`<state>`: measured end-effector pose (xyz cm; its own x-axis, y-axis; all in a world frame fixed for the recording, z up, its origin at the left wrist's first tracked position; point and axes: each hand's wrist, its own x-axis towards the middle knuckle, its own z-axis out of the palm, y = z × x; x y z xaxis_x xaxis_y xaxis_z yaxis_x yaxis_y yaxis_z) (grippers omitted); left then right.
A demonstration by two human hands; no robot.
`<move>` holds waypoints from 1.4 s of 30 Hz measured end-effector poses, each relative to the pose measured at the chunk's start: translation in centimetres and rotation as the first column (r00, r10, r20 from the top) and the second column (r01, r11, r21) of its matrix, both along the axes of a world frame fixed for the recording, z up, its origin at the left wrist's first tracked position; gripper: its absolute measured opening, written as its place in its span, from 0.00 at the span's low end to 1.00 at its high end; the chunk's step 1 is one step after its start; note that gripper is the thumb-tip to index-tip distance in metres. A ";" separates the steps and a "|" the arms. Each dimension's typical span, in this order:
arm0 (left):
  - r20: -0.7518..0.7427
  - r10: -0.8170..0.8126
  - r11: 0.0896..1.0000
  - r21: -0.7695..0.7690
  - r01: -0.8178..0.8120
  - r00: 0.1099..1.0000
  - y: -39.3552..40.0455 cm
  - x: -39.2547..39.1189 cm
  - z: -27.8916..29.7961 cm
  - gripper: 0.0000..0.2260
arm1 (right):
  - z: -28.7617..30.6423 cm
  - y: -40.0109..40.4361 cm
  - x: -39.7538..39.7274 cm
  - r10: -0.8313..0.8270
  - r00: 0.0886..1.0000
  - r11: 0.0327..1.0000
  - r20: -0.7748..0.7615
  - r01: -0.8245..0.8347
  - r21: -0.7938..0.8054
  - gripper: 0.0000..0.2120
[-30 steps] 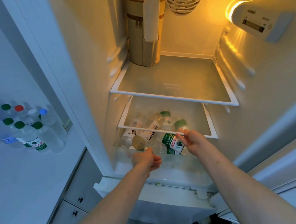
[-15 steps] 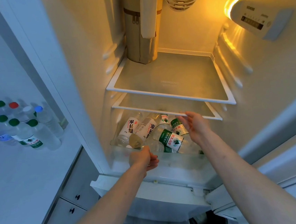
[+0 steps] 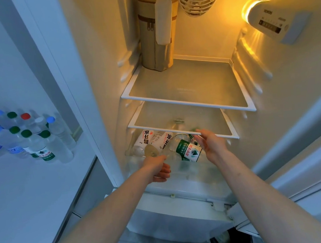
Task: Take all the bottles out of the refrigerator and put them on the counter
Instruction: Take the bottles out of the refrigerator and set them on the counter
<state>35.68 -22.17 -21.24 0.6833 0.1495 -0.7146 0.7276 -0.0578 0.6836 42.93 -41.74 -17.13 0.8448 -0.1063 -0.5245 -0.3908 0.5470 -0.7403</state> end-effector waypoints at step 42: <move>0.583 -0.239 0.759 0.611 -0.225 0.777 5.6 5.3 -1.9 0.11 | -2.2 -3.6 -1.6 0.488 0.644 -0.141 -0.589 -0.608 -0.782 0.37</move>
<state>41.02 -16.59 -23.09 0.9176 0.3830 0.1063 0.1761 -0.6315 0.7551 41.32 -45.37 -19.31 0.8525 -0.0249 -0.5222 -0.2405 -0.9055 -0.3495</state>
